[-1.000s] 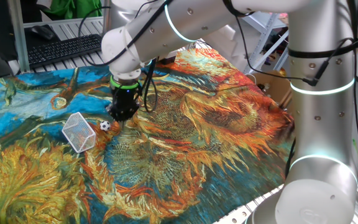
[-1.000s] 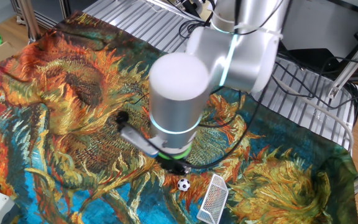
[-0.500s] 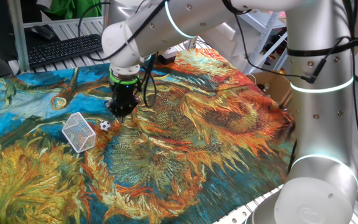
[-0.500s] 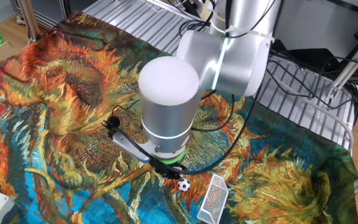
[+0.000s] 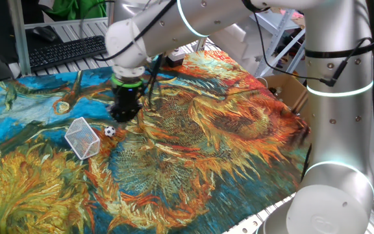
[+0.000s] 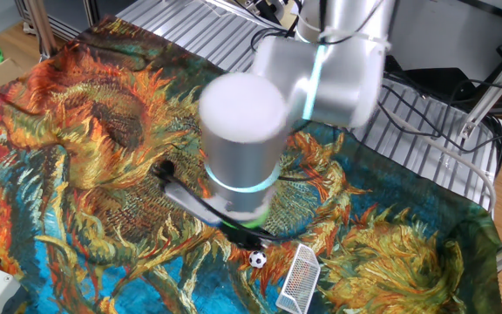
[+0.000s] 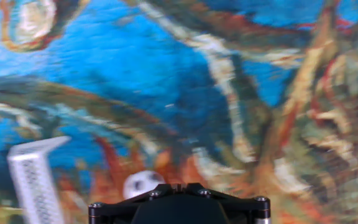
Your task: Push the soccer ball into the goal
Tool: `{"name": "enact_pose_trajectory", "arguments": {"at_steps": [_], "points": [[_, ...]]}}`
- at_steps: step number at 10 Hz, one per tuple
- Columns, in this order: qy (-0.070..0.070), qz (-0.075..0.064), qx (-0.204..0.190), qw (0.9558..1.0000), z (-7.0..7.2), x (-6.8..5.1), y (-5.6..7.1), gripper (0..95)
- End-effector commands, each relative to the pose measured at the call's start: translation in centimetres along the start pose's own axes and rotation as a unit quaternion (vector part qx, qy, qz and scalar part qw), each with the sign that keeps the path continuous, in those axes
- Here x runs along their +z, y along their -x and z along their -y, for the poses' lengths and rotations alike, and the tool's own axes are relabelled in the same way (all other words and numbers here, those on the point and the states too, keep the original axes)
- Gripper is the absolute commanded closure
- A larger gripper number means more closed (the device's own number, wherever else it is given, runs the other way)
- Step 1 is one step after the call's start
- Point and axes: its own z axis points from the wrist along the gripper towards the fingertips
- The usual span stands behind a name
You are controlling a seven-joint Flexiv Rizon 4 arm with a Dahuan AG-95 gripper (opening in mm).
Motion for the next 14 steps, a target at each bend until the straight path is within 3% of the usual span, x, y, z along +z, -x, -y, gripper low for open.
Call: {"name": "enact_pose_trajectory", "arguments": {"at_steps": [1, 3, 9, 11, 14], "points": [[0.011, -0.001, 0.038, 0.9992, -3.0, 0.1, -0.8, 95.0], [0.008, -0.007, 0.031, 0.9995, -2.7, 0.0, -0.8, 95.0], [0.002, -0.005, 0.025, 0.9997, -1.1, 0.2, 0.0, 95.0], [0.008, -0.006, 0.021, 0.9997, 0.2, 0.3, 0.5, 95.0], [0.005, -0.005, 0.001, 1.0, 2.6, 0.3, 1.3, 95.0]]}}
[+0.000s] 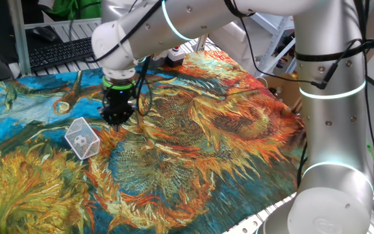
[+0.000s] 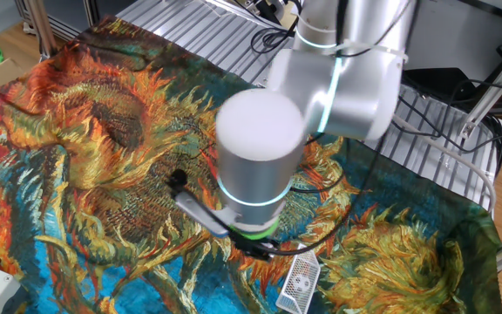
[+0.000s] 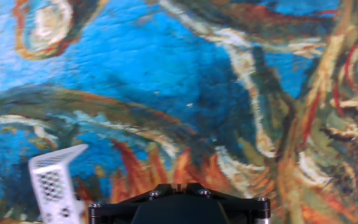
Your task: Push the soccer ball into the goal
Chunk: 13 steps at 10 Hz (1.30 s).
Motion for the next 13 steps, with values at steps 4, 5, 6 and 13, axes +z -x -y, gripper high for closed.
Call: {"name": "enact_pose_trajectory", "arguments": {"at_steps": [4, 5, 6, 13], "points": [[-0.011, 0.004, -0.014, 0.9998, 4.1, -2.0, 0.5, 95.0], [-0.011, 0.005, -0.014, 0.9998, 4.5, -2.1, 0.6, 95.0], [-0.016, 0.005, -0.014, 0.9998, 4.6, -2.4, 0.8, 95.0], [-0.012, 0.004, -0.017, 0.9998, 5.7, -4.0, 1.8, 95.0]]}}
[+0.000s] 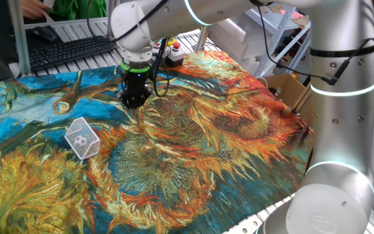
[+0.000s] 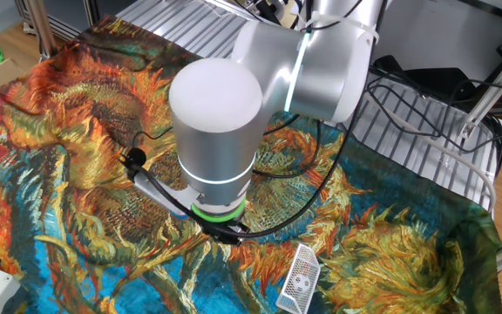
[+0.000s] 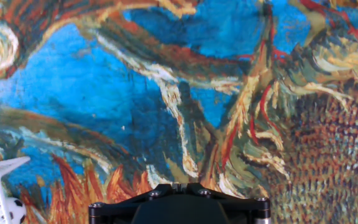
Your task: Push the soccer ball into the goal
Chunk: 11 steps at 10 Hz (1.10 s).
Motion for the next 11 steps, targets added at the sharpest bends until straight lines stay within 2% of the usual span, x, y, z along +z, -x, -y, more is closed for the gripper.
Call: {"name": "enact_pose_trajectory", "arguments": {"at_steps": [1, 2, 4, 7, 11], "points": [[0.006, 0.0, -0.001, 1.0, 0.0, -0.1, 0.4, 95.0], [0.017, -0.005, -0.003, 0.9998, 0.2, -0.4, 0.5, 95.0], [0.036, -0.007, 0.0, 0.9993, 0.5, -0.9, 0.7, 95.0], [0.047, -0.01, -0.006, 0.9988, 0.6, -1.1, 0.8, 95.0], [0.048, -0.009, -0.015, 0.9987, 0.9, -1.4, 0.9, 95.0]]}}
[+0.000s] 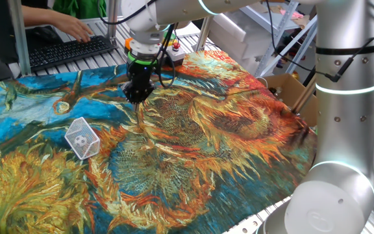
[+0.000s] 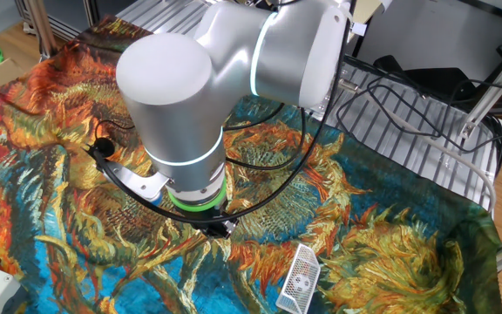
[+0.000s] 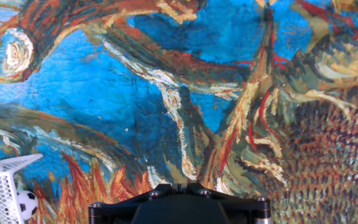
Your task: Push the soccer ball into the goal
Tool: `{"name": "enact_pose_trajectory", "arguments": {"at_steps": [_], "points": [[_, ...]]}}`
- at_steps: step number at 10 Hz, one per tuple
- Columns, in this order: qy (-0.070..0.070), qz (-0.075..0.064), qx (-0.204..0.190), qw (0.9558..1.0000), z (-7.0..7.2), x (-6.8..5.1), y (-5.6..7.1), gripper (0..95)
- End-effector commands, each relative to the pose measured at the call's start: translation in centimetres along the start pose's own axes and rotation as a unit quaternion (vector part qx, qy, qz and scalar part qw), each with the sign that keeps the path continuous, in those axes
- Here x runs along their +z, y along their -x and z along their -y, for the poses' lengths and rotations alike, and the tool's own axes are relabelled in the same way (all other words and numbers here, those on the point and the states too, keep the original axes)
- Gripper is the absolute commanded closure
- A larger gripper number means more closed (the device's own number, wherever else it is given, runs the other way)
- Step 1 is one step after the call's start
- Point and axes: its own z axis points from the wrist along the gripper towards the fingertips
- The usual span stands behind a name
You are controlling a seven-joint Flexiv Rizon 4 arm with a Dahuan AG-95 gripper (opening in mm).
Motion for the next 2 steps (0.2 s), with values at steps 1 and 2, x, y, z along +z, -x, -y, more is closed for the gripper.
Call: {"name": "enact_pose_trajectory", "arguments": {"at_steps": [1, 2], "points": [[-0.001, -0.001, 0.001, 1.0, 0.1, -0.09, -0.02, 95.0], [-0.001, -0.001, -0.002, 1.0, 0.13, -0.14, -0.02, 95.0]]}}
